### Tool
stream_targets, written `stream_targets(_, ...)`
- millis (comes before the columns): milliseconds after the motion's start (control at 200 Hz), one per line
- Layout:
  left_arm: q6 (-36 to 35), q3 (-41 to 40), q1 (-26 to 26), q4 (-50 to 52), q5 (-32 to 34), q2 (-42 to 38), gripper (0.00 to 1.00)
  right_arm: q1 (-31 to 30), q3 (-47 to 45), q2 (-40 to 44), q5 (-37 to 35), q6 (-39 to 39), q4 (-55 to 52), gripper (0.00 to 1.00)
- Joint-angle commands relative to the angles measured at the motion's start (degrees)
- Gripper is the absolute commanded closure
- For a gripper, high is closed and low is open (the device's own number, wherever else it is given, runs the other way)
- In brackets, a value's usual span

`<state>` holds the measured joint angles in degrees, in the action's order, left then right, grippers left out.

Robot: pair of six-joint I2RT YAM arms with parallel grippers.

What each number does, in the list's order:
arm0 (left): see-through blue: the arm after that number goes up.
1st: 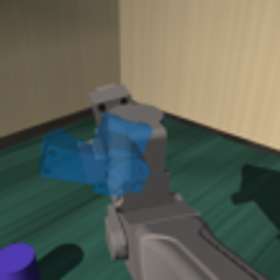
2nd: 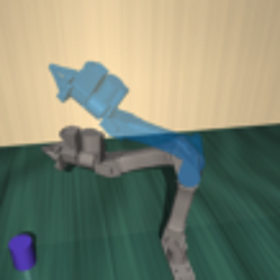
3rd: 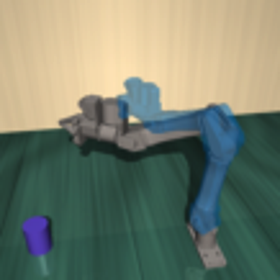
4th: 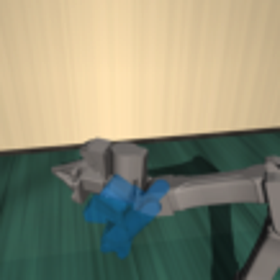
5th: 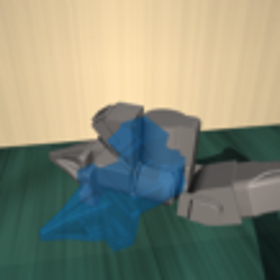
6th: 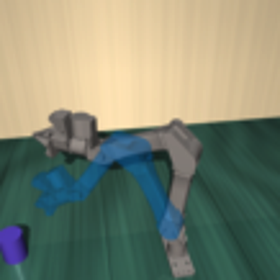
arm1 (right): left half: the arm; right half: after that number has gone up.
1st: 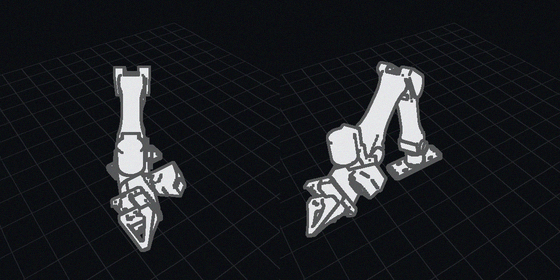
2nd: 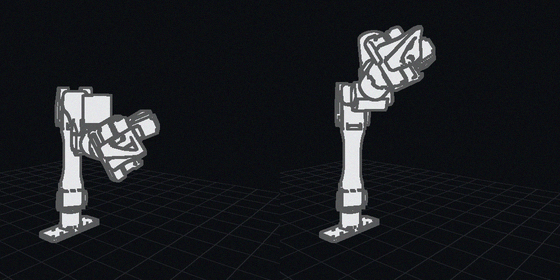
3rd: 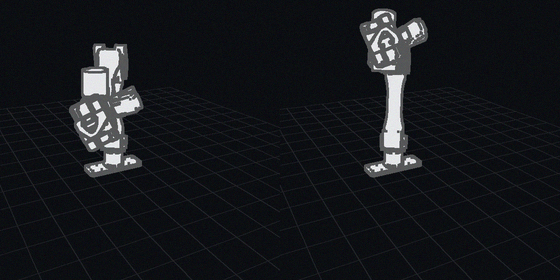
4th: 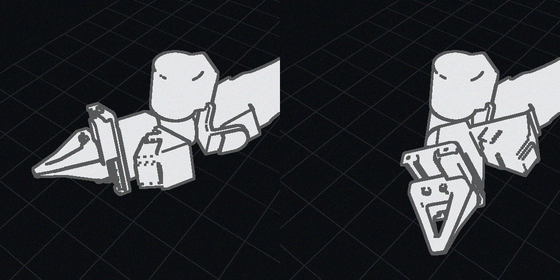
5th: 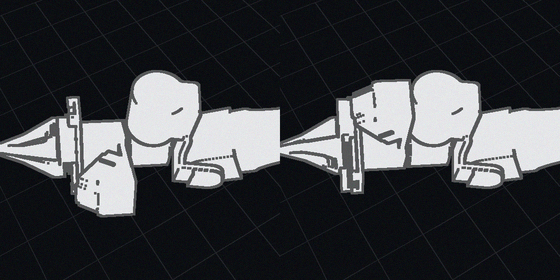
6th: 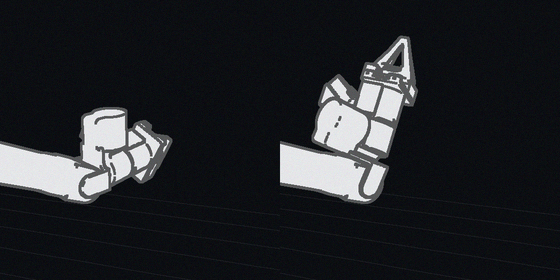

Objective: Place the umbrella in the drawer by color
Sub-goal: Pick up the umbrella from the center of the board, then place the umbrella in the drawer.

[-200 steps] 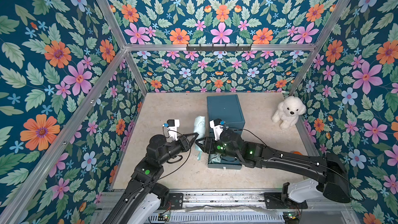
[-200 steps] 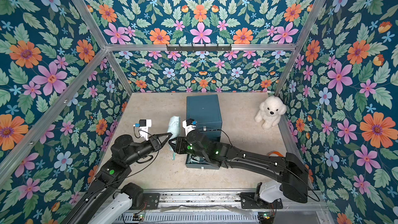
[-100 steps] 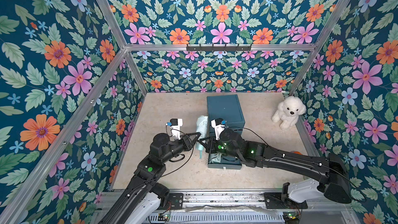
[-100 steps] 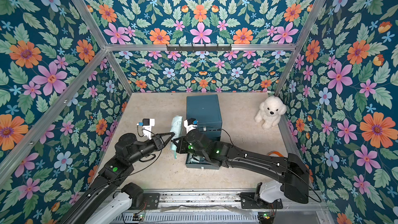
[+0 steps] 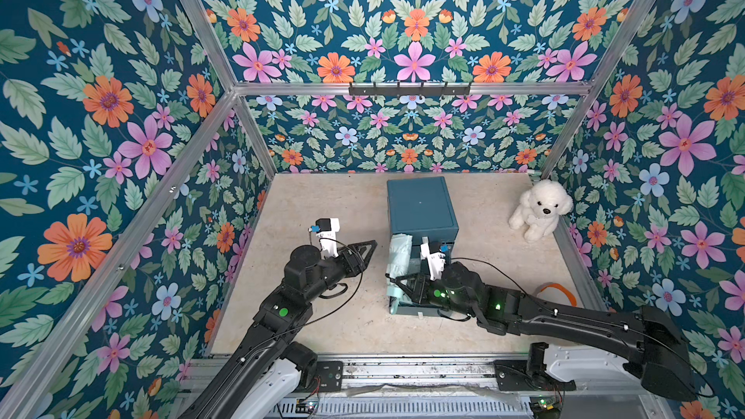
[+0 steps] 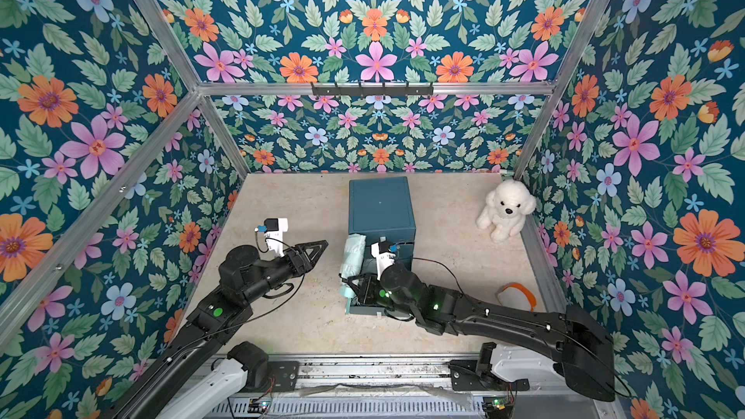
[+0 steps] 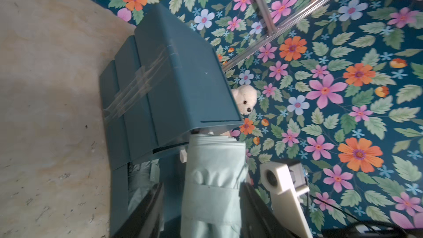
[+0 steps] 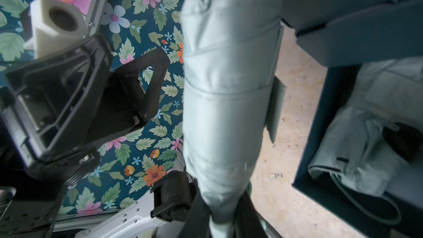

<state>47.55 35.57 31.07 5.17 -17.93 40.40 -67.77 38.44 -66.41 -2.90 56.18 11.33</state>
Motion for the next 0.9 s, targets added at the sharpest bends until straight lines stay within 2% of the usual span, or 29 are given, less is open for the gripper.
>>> stream_targets(0,-1.9,-1.4,0.2,0.2,1.7,2.5,0.45,-0.2,-7.1,3.4,0.5,7.6,9.5,1.0)
stream_targets(180,-1.9,-5.6,2.8,-3.9,2.9,5.9,0.46,1.0,-12.3,8.2,-1.4,13.3,8.8,1.0)
stream_targets(415,-0.8,-9.6,6.1,-8.4,4.6,10.7,0.47,5.0,-14.9,7.3,2.7,18.5,9.8,1.0)
stream_targets(600,-0.1,-12.5,8.1,-12.2,5.0,14.6,0.47,5.4,-15.9,7.1,3.8,19.8,10.2,1.0)
stream_targets(895,0.4,-13.4,10.5,-15.6,5.9,18.9,0.49,9.6,-16.1,3.6,9.2,20.2,11.8,1.0)
